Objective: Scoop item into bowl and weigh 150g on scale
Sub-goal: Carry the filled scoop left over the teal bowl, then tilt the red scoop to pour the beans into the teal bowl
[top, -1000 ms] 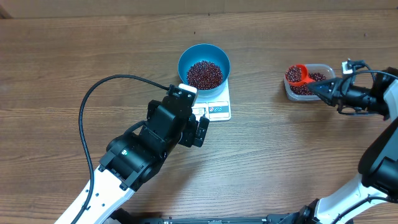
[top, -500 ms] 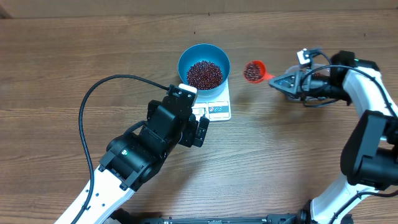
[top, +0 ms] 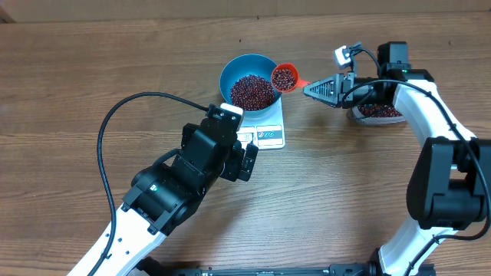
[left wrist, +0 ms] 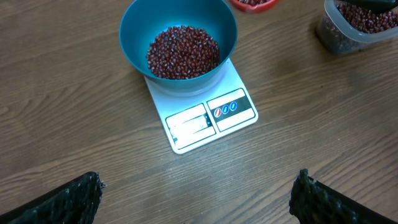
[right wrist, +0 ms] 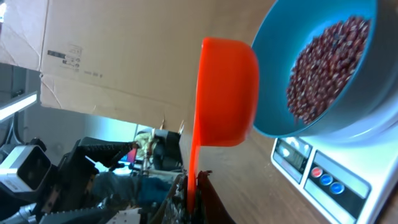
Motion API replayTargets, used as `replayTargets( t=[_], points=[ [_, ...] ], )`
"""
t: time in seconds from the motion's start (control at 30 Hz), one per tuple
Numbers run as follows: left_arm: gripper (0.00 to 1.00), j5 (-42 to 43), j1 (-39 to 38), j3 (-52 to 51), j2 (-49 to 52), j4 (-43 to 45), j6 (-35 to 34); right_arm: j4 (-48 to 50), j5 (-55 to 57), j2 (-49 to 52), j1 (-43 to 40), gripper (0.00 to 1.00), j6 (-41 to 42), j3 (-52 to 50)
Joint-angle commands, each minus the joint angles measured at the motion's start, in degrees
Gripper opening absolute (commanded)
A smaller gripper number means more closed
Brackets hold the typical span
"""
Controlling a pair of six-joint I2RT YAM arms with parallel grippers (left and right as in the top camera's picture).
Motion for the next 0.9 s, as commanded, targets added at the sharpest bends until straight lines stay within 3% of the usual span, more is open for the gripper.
replayTargets(
  t=[0.0,0.43,0.87],
  points=[
    [1.0,-0.7,0.37,0.02,0.28,0.2,-0.76,3.54,6.21,0.26,2.82,0.04,8.22,0.55],
    [1.0,-0.7,0.37,0.02,0.28,0.2,-0.76,16.61,26.49,0.26,12.04,0.04,9.25,0.55],
    [0.99,-0.7,0.37,0.02,0.28,0.2,-0.74,18.69,27.78,0.26,13.27,0.04,-28.17,0.55]
  ],
)
